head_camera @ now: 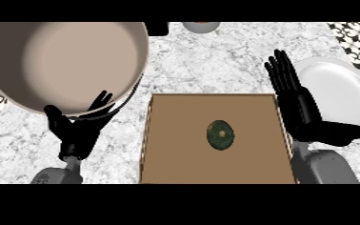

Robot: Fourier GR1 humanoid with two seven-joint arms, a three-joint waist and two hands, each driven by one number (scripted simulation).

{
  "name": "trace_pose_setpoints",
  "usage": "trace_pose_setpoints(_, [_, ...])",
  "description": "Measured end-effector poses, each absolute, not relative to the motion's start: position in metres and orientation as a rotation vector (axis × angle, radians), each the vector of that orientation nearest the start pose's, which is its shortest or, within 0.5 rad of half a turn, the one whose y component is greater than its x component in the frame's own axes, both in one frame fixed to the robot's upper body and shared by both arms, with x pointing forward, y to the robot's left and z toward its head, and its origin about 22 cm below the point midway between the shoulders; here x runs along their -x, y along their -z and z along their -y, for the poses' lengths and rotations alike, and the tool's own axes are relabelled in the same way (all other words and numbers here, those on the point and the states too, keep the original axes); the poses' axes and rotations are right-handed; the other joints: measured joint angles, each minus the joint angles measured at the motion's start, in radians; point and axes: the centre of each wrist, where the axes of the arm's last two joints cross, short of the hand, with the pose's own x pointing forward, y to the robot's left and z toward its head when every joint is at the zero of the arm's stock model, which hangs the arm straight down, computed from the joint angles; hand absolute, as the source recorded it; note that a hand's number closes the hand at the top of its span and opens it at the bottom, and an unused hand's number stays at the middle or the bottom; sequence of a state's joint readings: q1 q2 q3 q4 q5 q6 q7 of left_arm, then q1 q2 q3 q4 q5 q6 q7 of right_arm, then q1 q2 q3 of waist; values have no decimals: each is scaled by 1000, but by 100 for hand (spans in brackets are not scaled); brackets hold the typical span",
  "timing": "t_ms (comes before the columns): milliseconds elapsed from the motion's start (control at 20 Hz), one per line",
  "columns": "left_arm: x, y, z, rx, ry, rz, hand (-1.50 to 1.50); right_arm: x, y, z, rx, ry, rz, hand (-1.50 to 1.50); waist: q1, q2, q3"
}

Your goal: Pick the squash from the tray and place it in the plate

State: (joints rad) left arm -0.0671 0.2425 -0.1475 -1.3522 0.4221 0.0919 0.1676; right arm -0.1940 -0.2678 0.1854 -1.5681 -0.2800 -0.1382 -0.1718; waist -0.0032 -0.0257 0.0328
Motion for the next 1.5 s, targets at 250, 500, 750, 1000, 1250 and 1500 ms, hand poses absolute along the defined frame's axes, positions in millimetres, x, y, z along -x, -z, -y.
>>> trace_pose_setpoints(250, [-249,17,-269,44,-25,1257,0,-292,-66,231,-270,-254,1852,150,19,20,-24])
trace_pose_setpoints(500, [-244,11,-282,-62,47,1283,0,-300,-67,258,-41,-484,1928,-150,20,19,-36])
trace_pose_setpoints(750, [-242,8,-280,-107,72,1300,0,-292,-9,270,-102,-460,1956,-150,20,28,-33])
trace_pose_setpoints(1000, [-239,5,-274,-70,50,1320,0,-284,14,281,-73,-697,1928,-150,16,26,-36])
trace_pose_setpoints(1250, [-237,5,-265,-15,-11,1344,0,-286,5,287,-13,-872,1876,-150,8,21,-38])
trace_pose_setpoints(1500, [-235,2,-256,28,-44,1350,0,-287,-7,279,21,-985,1822,-150,2,18,-40])
